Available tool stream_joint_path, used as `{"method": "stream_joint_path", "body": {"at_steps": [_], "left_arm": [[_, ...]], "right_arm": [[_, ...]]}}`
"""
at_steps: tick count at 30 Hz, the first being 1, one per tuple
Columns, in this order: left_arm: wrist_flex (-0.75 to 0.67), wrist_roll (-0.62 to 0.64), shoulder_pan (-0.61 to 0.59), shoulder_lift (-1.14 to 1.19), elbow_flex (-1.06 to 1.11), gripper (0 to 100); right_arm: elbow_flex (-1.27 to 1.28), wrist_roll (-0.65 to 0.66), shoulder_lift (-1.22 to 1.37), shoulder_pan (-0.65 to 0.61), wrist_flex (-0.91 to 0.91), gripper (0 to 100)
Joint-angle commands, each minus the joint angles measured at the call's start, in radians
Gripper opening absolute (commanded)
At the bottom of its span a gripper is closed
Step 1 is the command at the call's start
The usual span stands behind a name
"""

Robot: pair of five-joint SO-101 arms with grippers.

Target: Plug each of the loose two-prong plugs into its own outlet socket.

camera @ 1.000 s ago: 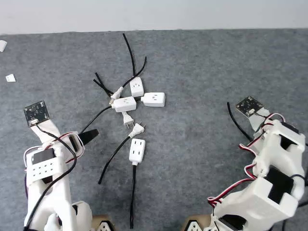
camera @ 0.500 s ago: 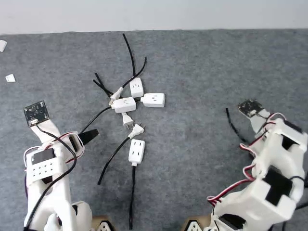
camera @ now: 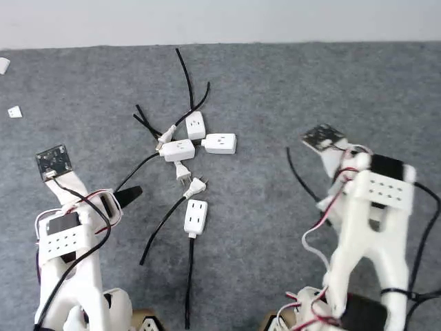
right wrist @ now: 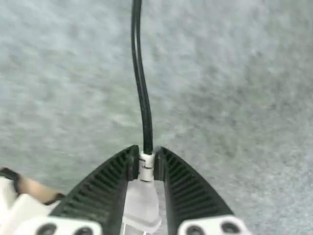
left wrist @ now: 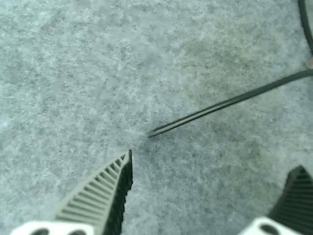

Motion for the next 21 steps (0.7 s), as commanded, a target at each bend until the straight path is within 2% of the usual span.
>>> {"method": "stream_joint_path", "body": {"at_steps": [1, 7, 10, 15, 21], "left_arm": [[0.012, -0.003, 0.012, 0.003, -0.042, 45], [0.041, -0.012, 0.051, 0.146, -0.102, 45], [0.132, -0.144, 0.066, 0.279, -0.199, 45], [0.276, -0.428, 0.081, 0.419, -0.303, 45], [0.275, -0.485, 0.146, 0.377, -0.278, 42]], "right_arm": [[-0.038, -0.135, -0.111, -0.15, 0.031, 0.9], [-0.206, -0.348, -0.2, -0.395, 0.137, 0.9], [-0.273, -0.434, -0.203, -0.527, 0.143, 0.9], [-0.25, -0.543, -0.196, -0.727, 0.033, 0.9], [-0.129, -0.56, -0.14, -0.799, -0.156, 0.9]]}}
